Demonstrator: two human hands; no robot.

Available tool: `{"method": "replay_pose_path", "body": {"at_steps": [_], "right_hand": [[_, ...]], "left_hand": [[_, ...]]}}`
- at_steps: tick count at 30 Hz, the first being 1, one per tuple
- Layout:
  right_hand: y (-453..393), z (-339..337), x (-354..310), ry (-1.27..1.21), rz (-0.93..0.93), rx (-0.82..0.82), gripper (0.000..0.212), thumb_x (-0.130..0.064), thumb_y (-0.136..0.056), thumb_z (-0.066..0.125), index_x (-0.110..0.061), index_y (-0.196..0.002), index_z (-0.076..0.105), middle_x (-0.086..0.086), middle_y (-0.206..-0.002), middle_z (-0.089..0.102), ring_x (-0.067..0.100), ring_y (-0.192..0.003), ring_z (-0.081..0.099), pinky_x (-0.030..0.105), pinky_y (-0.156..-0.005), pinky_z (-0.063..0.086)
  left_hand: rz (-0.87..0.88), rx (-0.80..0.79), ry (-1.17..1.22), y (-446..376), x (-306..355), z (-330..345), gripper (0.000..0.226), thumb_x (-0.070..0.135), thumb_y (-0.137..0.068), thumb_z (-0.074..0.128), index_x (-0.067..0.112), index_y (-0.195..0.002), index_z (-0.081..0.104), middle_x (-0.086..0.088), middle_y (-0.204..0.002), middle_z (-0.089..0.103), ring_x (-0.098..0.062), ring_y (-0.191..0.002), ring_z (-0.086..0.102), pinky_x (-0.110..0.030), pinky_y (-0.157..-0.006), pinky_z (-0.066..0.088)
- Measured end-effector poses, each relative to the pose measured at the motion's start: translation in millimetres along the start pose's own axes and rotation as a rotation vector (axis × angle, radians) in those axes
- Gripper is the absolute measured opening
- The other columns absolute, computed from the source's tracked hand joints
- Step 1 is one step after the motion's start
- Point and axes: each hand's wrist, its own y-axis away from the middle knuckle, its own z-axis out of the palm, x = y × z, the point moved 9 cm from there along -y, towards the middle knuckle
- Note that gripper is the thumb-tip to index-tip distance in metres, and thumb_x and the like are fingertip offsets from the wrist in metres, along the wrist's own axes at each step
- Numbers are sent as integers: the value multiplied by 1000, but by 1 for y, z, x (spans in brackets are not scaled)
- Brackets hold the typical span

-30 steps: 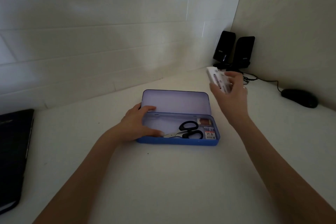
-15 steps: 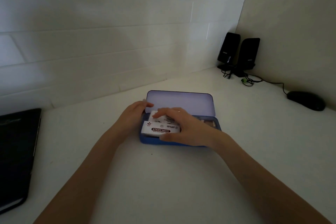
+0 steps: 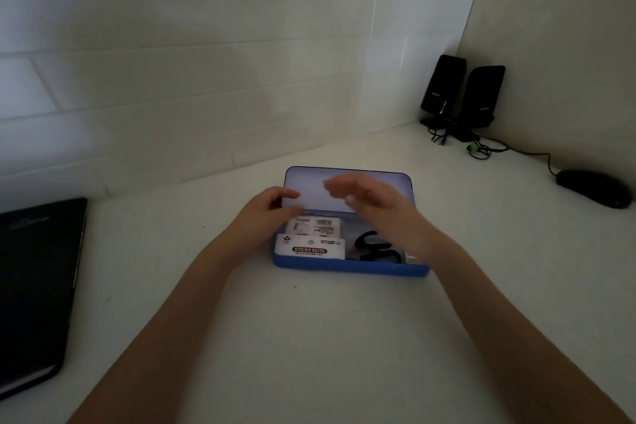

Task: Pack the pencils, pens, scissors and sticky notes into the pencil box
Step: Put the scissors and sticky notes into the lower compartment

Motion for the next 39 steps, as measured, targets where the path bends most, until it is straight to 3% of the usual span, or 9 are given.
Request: {"method": "replay_pose_path", "body": {"at_steps": [2,6,10,14,20,25,29,33,39], "right_hand": [[5,-29,0,182,-4,95,18,-9,-91,54,-15,-105,64,-7,-101,66,-1,-87,60,9,-79,46],[18,-36,14,435,122,-55,7,-24,-81,69,-27,-88,70,-16,-78,63,-2,-66,55,10,-64,43],[24,-27,27,667,198,-208,29,-31,-77,73,-29,-104,64,-13,-93,56,2,-79,52,12,-74,44],[26,-20,33,807,223,-244,43,-34,-75,73,-28,-114,56,-4,-111,57,11,-93,49,29,-86,47],[28,-17,23,827,151,-262,41,-37,-76,71,-38,-114,57,-4,-108,55,14,-99,51,28,-85,46],[22,-22,16,834,97,-185,28,-37,-80,66,-34,-107,63,-4,-102,58,13,-91,54,25,-79,46],[20,-19,25,796,141,-227,21,-30,-87,60,-27,-105,70,-9,-98,63,8,-87,55,25,-82,49],[22,-25,29,749,178,-225,20,-26,-88,60,-24,-104,72,-22,-77,52,7,-83,55,22,-79,48],[22,-31,30,752,172,-190,20,-27,-90,57,-19,-95,75,-7,-81,64,18,-80,62,37,-79,53]], "left_hand": [[6,-42,-37,1,-1,3,42,26,-80,69,24,-119,54,0,-116,54,-7,-94,58,-17,-72,47],[55,-84,-204,1,0,8,56,32,-71,77,28,-121,51,-1,-123,47,-18,-106,54,-32,-88,51],[67,-79,-223,1,0,7,56,34,-70,77,30,-120,51,0,-123,47,-18,-106,52,-35,-90,50],[77,-75,-228,1,0,7,56,34,-71,76,29,-121,51,0,-123,47,-17,-106,51,-29,-86,49],[81,-77,-167,1,1,7,52,27,-73,75,27,-120,52,-3,-121,50,-12,-98,55,-12,-70,49],[77,-85,-142,1,1,8,50,25,-74,75,27,-119,53,-9,-119,53,-21,-102,57,-24,-78,50],[68,-87,-146,-1,-2,8,50,28,-72,76,29,-118,54,-2,-122,51,-17,-107,53,-19,-78,46],[63,-89,-138,-1,-1,9,50,26,-74,75,28,-118,54,-2,-122,50,-14,-104,55,-15,-73,46],[62,-88,-137,1,0,8,49,27,-74,75,30,-117,54,-1,-124,49,-10,-100,54,-12,-66,46]]}}
